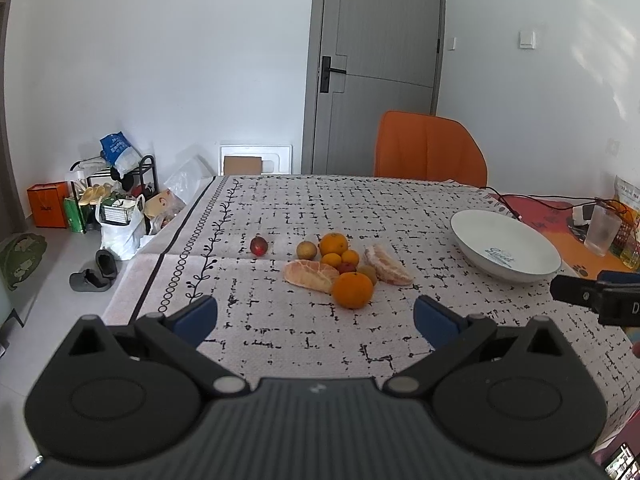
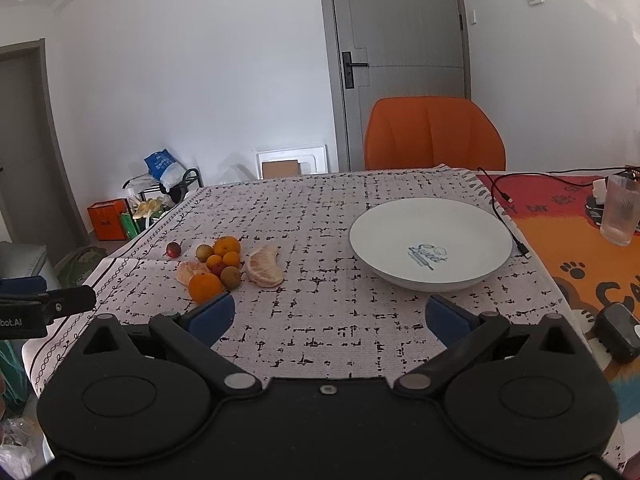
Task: Organize fruits
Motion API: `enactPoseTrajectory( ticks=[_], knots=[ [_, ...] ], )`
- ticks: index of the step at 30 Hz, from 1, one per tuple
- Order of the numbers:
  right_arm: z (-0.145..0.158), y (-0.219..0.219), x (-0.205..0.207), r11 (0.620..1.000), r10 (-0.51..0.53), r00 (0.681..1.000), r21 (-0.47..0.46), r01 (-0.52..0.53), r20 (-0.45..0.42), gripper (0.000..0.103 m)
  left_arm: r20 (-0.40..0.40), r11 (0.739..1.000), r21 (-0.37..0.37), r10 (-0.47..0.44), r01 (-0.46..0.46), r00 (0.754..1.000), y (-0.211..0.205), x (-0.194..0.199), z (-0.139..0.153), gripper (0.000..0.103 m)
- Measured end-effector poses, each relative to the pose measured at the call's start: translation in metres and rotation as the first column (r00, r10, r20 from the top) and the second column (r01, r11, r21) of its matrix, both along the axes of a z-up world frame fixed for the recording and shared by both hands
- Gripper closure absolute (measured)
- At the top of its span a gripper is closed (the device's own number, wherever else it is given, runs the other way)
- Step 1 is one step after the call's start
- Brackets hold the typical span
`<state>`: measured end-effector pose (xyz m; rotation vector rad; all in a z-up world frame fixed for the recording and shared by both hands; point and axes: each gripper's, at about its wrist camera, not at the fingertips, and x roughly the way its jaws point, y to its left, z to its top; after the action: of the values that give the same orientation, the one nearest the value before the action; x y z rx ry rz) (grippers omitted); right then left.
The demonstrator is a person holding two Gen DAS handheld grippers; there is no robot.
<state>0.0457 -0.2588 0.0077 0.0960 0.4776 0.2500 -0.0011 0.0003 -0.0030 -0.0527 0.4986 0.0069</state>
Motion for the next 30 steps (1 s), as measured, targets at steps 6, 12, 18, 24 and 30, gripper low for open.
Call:
enactPoseTrajectory(
  ticks=[6, 12, 18, 24, 30],
  knots=[
    [0.002, -0.0007, -0.0004, 1.0, 0.002, 1.0, 0.001, -0.002, 0.007, 0.0, 0.003, 1.0, 0.002, 0.003, -0.003, 1.0, 0.0002, -0.0002, 0.0008, 0.0],
    [0.0022, -0.001, -0.0006, 1.0, 0.001, 1.0, 0.001, -0.001, 0.007, 0.0, 0.004, 1.0, 0.003, 0.002, -0.002, 1.0, 0.0003, -0.0005, 0.0012, 0.0],
    [0.002, -0.0015, -0.0002, 1.0, -0.004, 1.0, -0.003, 0.004, 0.008, 0.0, 0.007, 1.0, 0.002, 0.004, -0.004, 1.0, 0.0004, -0.001, 0.0023, 0.0],
    [0.003, -0.0014, -0.0013, 1.0, -0.005, 1.0, -0.004, 0.006, 0.013, 0.0, 0.007, 1.0, 0.003, 0.004, -0.004, 1.0, 0.0, -0.0012, 0.003, 0.0],
    [0.0035, -0.0029, -0.0005, 1.0, -0.009, 1.0, -0.003, 0.009, 0.014, 0.0, 0.01, 1.0, 0.004, 0.002, -0.002, 1.0, 0.0002, -0.0019, 0.0036, 0.0]
  ],
)
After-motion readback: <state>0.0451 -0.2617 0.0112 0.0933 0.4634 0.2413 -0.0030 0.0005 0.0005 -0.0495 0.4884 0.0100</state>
